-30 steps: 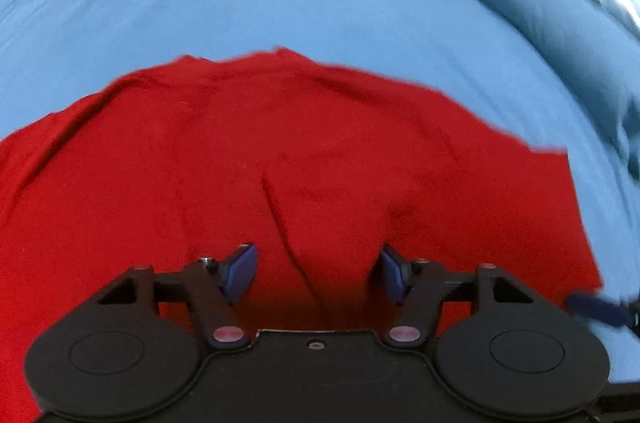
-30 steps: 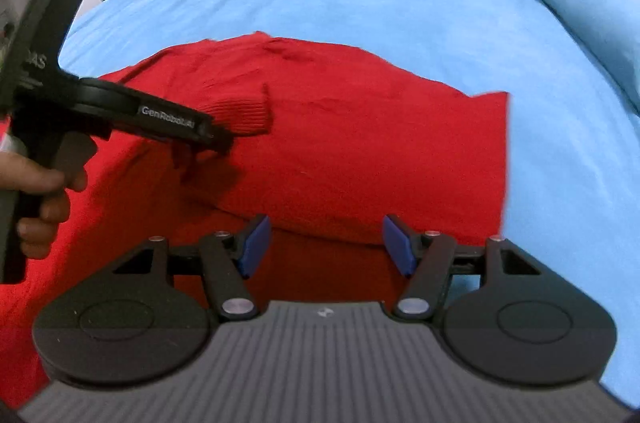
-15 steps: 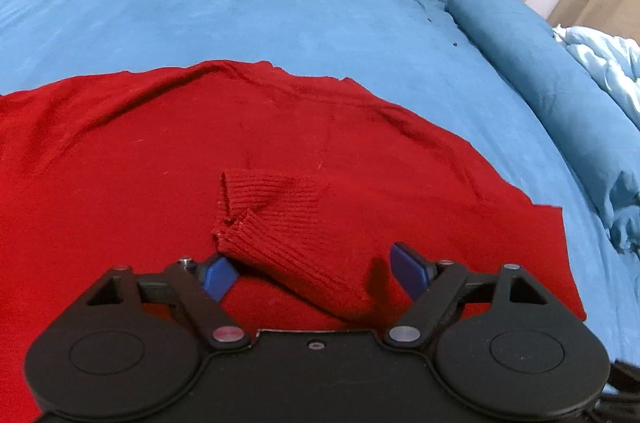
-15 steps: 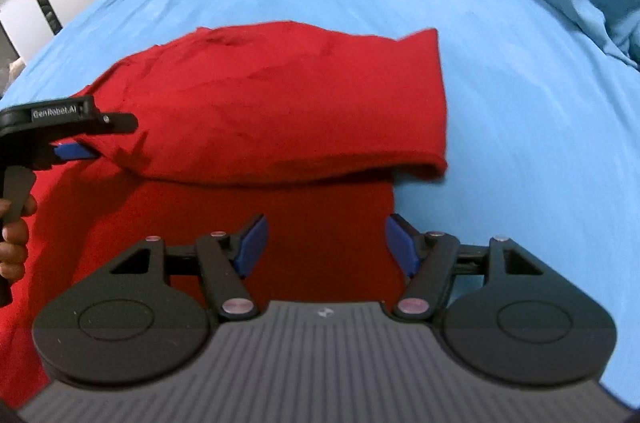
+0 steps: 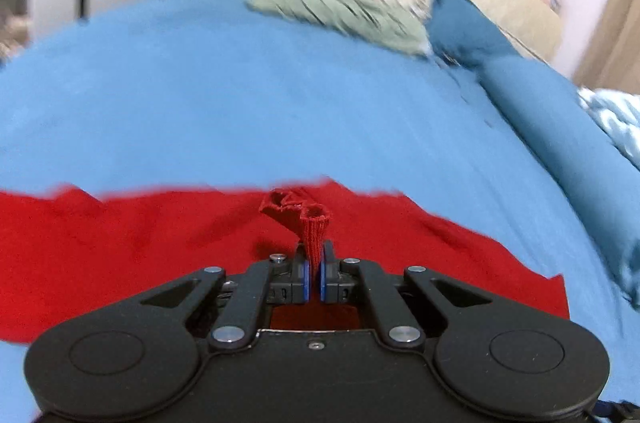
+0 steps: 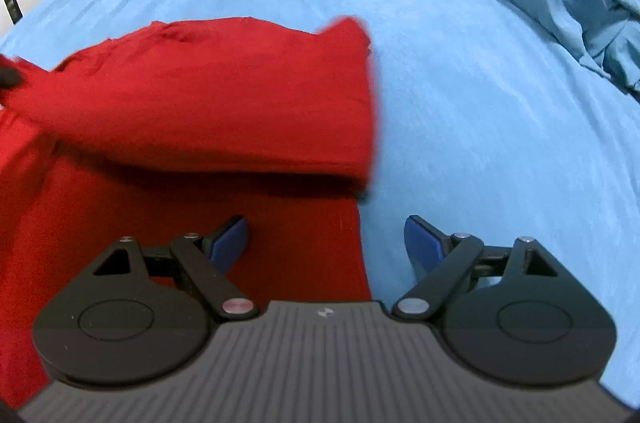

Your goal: Fold small clothes

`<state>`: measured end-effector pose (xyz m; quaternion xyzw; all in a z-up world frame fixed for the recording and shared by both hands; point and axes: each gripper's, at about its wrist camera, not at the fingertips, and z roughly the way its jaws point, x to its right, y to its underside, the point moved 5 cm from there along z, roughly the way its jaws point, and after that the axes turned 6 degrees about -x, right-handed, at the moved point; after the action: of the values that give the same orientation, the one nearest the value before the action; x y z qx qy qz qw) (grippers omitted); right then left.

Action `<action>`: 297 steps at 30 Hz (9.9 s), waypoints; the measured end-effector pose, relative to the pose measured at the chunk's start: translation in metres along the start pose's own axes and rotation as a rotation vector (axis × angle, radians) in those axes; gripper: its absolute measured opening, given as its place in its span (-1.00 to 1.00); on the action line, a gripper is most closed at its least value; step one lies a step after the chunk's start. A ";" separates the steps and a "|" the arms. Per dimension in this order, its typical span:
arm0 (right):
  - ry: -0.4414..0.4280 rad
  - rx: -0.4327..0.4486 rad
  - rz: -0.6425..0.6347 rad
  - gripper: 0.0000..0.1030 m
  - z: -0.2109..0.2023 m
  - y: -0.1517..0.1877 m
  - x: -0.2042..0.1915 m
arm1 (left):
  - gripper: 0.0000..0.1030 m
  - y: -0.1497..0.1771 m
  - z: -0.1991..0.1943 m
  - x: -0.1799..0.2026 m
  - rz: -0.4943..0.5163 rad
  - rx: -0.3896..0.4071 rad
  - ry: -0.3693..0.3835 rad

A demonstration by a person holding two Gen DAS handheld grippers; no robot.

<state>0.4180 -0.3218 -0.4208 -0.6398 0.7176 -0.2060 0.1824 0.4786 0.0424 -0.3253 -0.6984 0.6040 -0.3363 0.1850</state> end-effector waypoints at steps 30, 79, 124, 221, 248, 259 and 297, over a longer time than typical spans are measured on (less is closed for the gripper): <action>0.057 0.009 -0.116 1.00 -0.016 -0.026 0.025 | -0.07 0.060 -0.019 -0.102 -0.115 -0.101 -0.204; -0.222 0.100 -0.206 1.00 0.016 -0.132 -0.043 | 0.43 0.029 0.001 -0.039 -0.025 -0.238 -0.186; -0.366 -0.053 -0.209 1.00 -0.048 -0.012 -0.301 | -0.91 -0.001 -0.083 -0.429 -0.475 0.031 -0.509; -0.011 0.001 -0.104 0.44 0.020 -0.072 -0.046 | 0.30 0.032 -0.022 -0.101 0.255 -0.103 -0.152; -0.152 -0.009 -0.090 1.00 0.091 -0.116 -0.069 | 0.35 -0.027 0.097 -0.078 0.232 -0.215 -0.043; -0.205 0.129 -0.042 1.00 -0.003 -0.119 -0.045 | 0.43 -0.045 0.005 -0.066 0.238 -0.072 -0.071; -0.205 -0.069 -0.092 0.48 -0.163 0.268 0.044 | 0.08 0.293 -0.237 -0.114 0.104 -0.156 -0.132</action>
<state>0.1010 -0.3296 -0.4242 -0.6958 0.6716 -0.1227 0.2231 0.0985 0.1289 -0.3809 -0.6990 0.6505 -0.2312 0.1867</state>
